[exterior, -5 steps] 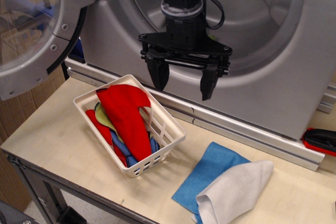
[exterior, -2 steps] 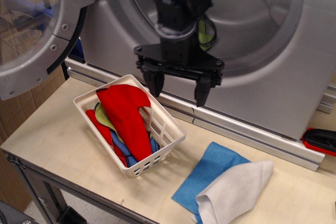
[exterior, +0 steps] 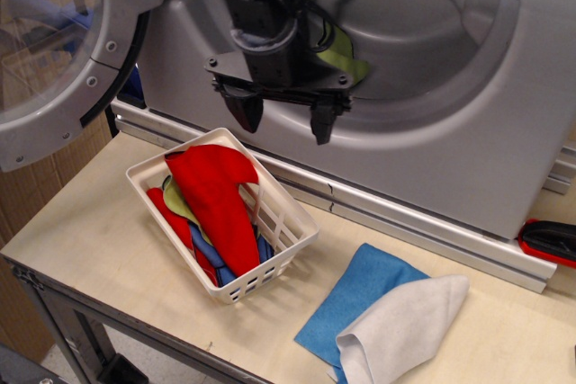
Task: Take clothes out of laundry machine
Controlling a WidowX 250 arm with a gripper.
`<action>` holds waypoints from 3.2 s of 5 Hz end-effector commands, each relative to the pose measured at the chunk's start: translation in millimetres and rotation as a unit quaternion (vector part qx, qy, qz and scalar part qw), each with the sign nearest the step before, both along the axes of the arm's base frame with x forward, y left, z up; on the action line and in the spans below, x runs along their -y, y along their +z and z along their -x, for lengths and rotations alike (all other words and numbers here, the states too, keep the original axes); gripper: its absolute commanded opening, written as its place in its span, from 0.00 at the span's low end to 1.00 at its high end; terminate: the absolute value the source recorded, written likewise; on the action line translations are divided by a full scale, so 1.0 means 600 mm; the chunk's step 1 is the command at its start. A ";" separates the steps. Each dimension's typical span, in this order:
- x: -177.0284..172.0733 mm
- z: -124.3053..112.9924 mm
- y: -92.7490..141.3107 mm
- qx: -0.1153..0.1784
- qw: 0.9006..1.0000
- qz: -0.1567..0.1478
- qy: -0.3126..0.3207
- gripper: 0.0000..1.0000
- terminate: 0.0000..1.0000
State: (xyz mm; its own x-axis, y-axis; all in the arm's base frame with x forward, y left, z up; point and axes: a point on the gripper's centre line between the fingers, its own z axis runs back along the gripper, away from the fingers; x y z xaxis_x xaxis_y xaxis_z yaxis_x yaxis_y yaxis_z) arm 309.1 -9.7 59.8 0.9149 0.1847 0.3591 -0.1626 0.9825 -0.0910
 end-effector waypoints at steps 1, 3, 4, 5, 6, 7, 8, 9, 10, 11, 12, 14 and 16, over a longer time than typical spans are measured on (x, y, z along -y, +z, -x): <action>-0.022 -0.067 0.042 0.086 0.996 0.010 -0.006 1.00 0.00; -0.031 -0.124 0.046 0.096 0.995 -0.007 -0.002 1.00 0.00; -0.031 -0.159 0.038 0.108 0.994 -0.003 -0.020 1.00 0.00; -0.025 -0.201 0.014 0.107 0.993 0.015 -0.038 1.00 0.00; -0.012 -0.224 -0.004 0.096 0.994 0.020 -0.045 1.00 0.00; 0.003 -0.224 -0.009 0.088 0.996 0.004 -0.032 0.00 0.00; 0.009 -0.218 -0.007 0.089 0.996 0.012 -0.029 0.00 0.00; 0.007 -0.196 -0.009 0.069 0.998 0.011 0.007 0.00 0.00; -0.004 -0.145 0.012 0.042 0.997 -0.010 0.069 0.00 0.00; -0.001 -0.075 0.036 0.026 0.993 -0.002 0.115 0.00 0.00; -0.013 -0.009 0.033 -0.004 0.985 -0.008 0.171 0.00 0.00; -0.073 0.064 -0.048 -0.057 0.981 0.039 0.183 0.00 0.00; -0.072 0.077 -0.103 -0.093 0.979 0.058 0.171 0.00 0.00</action>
